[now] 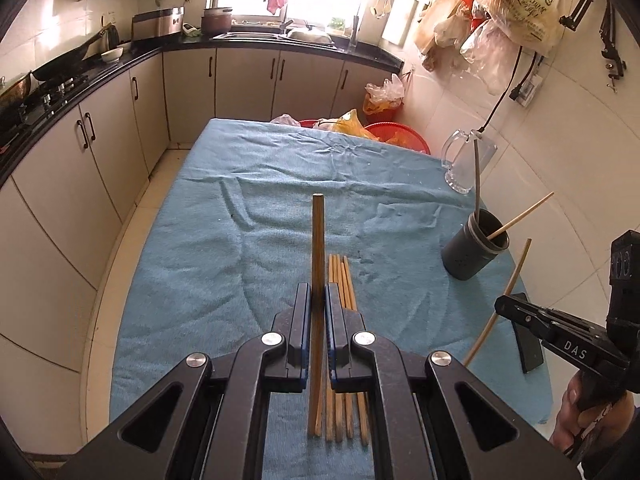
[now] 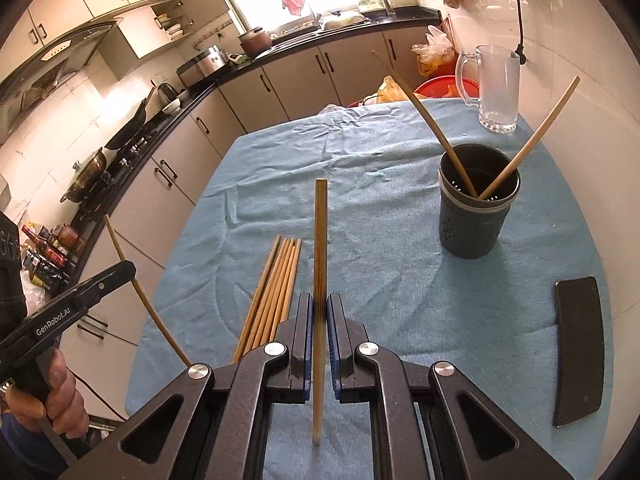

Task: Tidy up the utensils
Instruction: 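Lift the chopstick upright with the right tool and carry it to the cup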

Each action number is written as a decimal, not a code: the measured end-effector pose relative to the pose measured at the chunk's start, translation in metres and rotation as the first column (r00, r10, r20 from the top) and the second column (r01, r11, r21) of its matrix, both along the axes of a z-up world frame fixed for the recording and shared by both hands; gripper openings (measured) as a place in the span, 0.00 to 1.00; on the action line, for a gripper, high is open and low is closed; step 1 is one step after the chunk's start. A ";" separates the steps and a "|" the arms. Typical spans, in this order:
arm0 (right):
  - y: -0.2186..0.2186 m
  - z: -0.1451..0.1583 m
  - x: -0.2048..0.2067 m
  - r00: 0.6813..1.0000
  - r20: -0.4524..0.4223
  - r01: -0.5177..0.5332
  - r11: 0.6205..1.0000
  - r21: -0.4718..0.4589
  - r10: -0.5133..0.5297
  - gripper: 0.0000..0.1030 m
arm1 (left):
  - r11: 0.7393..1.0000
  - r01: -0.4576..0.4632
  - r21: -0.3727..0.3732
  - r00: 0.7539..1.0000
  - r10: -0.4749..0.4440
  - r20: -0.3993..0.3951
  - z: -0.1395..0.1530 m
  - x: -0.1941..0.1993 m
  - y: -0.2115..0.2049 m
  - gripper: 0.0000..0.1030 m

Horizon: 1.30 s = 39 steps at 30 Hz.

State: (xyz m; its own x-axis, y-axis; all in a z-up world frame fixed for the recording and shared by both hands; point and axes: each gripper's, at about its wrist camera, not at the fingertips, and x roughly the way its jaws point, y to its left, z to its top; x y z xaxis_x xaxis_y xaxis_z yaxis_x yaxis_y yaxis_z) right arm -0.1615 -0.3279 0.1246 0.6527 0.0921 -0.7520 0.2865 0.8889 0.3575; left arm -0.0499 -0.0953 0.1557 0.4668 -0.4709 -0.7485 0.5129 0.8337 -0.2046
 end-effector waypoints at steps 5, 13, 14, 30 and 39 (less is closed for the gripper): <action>-0.003 0.008 -0.007 1.000 0.024 0.000 1.000 -0.004 0.000 0.07 | 1.000 -0.008 -0.007 1.000 0.008 0.014 0.008 -0.008 0.004 0.06; -0.014 0.023 -0.023 0.997 0.071 0.018 1.000 -0.013 -0.017 0.07 | 1.000 -0.017 -0.024 0.999 0.018 0.051 0.028 -0.018 0.007 0.06; -0.015 0.025 -0.025 0.997 0.076 0.022 1.000 -0.013 -0.021 0.07 | 0.999 -0.018 -0.027 0.998 0.020 0.058 0.031 -0.019 0.007 0.06; -0.064 0.061 -0.064 0.972 0.175 0.161 0.987 -0.002 -0.159 0.07 | 0.996 0.074 -0.058 0.987 -0.065 0.144 0.076 -0.028 -0.040 0.06; -0.111 0.082 -0.098 0.929 0.230 0.293 0.956 0.018 -0.289 0.07 | 0.983 0.171 -0.065 0.971 -0.157 0.181 0.097 -0.034 -0.087 0.06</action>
State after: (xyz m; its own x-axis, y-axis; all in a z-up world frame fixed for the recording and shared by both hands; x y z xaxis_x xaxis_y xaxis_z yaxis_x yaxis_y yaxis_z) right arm -0.2593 -0.4389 0.2070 0.8028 -0.1393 -0.5798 0.4463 0.7851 0.4294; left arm -0.0835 -0.1822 0.2531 0.4983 -0.6067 -0.6194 0.6747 0.7200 -0.1623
